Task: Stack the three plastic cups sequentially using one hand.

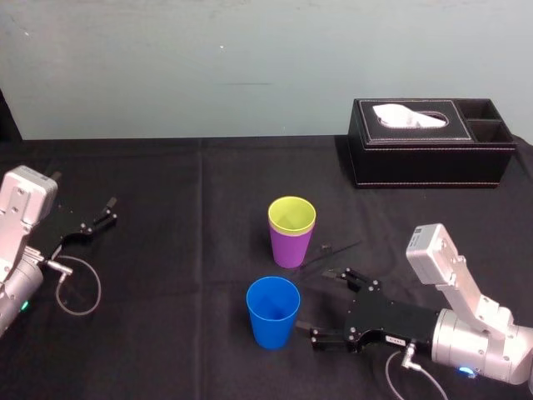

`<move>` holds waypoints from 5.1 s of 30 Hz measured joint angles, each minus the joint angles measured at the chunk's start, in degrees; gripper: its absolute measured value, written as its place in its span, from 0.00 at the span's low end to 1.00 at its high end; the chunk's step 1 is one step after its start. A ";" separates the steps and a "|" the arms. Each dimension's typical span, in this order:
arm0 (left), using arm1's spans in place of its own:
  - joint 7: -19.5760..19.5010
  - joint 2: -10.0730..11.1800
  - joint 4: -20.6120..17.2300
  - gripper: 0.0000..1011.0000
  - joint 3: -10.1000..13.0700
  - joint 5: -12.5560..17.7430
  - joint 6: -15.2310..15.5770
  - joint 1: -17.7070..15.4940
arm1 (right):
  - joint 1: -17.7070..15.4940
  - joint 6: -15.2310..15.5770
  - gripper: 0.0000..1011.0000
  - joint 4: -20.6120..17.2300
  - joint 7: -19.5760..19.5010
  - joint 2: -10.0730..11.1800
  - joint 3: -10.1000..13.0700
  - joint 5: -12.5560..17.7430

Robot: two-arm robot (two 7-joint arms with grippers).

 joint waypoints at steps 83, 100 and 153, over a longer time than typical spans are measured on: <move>0.00 0.00 0.00 1.00 0.00 0.00 0.00 0.00 | 5.09 2.30 0.80 4.09 0.25 -5.92 -5.49 -2.05; 0.00 0.00 0.00 1.00 0.00 0.00 0.00 0.00 | 5.06 2.30 0.71 4.04 0.25 -5.89 -5.44 -2.01; 0.00 0.00 0.00 1.00 0.00 0.00 0.00 0.00 | 3.23 3.63 0.71 -4.93 1.39 0.53 -1.29 6.21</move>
